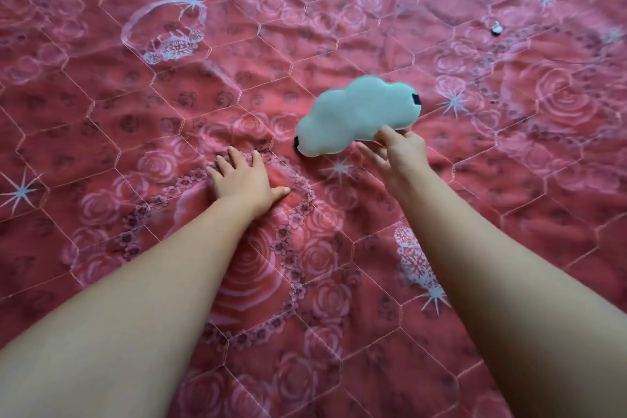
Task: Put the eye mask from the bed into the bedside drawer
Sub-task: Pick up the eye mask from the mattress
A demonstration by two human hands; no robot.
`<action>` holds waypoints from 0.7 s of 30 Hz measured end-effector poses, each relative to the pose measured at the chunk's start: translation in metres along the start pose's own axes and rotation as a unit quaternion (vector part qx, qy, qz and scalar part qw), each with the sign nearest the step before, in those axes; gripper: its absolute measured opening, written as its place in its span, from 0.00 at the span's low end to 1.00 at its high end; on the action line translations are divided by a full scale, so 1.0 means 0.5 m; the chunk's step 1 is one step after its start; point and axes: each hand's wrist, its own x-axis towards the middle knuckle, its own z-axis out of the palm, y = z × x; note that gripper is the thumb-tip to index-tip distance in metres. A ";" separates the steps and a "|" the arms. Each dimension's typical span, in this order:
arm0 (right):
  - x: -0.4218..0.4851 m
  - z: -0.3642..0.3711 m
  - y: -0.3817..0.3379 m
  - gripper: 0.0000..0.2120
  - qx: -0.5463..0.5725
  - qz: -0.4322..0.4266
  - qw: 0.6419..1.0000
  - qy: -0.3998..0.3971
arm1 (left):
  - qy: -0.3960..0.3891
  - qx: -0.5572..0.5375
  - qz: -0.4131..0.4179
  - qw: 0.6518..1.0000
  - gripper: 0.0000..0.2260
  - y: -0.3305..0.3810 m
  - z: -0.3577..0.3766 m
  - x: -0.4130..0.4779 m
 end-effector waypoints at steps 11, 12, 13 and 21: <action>-0.253 -0.011 -0.196 0.06 0.099 -0.014 0.994 -0.043 | 0.011 -0.575 0.031 0.817 0.19 0.067 -0.229 -0.205; -0.280 -0.010 -0.217 0.06 0.102 -0.019 0.994 -0.046 | 0.012 -0.591 0.046 0.805 0.17 0.073 -0.262 -0.231; -0.310 -0.009 -0.236 0.09 0.099 -0.026 0.994 -0.050 | 0.012 -0.602 0.061 0.796 0.15 0.078 -0.292 -0.258; -0.519 -0.041 -0.387 0.39 0.030 -0.079 0.987 -0.135 | 0.046 -0.600 0.155 0.783 0.07 0.070 -0.427 -0.462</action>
